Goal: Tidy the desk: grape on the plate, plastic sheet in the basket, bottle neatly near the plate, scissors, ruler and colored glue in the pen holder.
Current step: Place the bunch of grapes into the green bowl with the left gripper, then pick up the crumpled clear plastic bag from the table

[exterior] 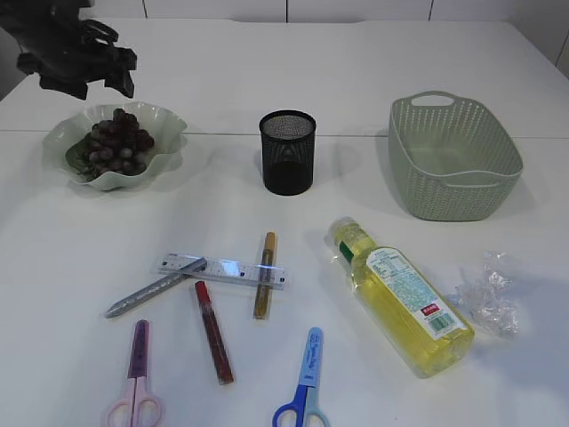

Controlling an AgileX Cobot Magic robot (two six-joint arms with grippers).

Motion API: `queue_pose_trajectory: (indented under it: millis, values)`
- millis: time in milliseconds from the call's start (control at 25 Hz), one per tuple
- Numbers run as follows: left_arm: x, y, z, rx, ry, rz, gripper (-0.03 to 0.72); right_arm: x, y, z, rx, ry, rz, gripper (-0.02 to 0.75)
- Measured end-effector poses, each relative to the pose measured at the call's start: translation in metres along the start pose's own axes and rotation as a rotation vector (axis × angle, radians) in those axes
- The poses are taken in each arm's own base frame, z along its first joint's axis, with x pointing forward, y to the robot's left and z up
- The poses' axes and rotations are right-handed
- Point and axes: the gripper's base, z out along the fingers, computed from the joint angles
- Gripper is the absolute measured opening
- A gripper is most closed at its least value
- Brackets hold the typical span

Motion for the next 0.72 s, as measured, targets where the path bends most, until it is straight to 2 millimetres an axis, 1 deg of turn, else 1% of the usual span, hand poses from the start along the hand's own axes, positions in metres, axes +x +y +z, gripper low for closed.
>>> queue_pose_trajectory:
  millis: [160, 240, 360, 640, 720]
  values:
    - [-0.008, -0.004, -0.023, 0.017, 0.107, -0.013, 0.575, 0.000, 0.000, 0.000, 0.002, 0.000, -0.001, 0.531]
    - [-0.010, -0.008, -0.036, 0.041, 0.175, -0.026, 0.571, -0.001, 0.000, 0.001, 0.004, 0.006, -0.001, 0.531]
    - [-0.012, -0.013, -0.050, 0.081, 0.241, -0.040, 0.566, -0.002, 0.000, 0.006, 0.009, 0.038, 0.000, 0.531]
    - [-0.016, -0.019, -0.066, 0.131, 0.238, -0.057, 0.564, -0.011, 0.000, 0.025, 0.025, 0.140, 0.005, 0.531]
    - [-0.017, -0.020, -0.067, 0.140, 0.236, -0.061, 0.563, -0.015, 0.001, 0.032, 0.023, 0.163, 0.009, 0.531]
